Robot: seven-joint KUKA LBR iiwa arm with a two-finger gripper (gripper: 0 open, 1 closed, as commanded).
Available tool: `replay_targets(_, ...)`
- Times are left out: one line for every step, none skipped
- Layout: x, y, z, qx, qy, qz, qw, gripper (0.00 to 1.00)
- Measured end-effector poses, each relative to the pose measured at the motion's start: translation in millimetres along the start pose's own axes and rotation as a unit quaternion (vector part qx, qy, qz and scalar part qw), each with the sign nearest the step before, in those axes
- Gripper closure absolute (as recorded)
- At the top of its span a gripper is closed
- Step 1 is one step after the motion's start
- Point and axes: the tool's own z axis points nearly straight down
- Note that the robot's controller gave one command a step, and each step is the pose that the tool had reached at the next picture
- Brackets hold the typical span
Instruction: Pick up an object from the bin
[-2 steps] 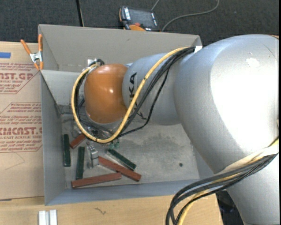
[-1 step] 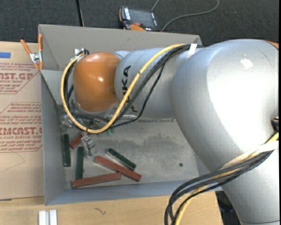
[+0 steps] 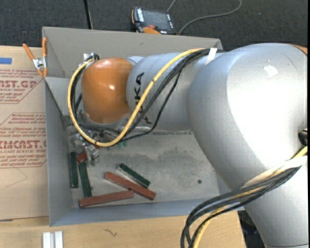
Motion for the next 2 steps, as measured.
replay_targets(-5.1,3,-95,0.001,-0.0040,-0.030,0.9995,1.00)
replay_targets(-4.9,8,-168,0.001,-0.0043,-0.034,0.9994,1.00)
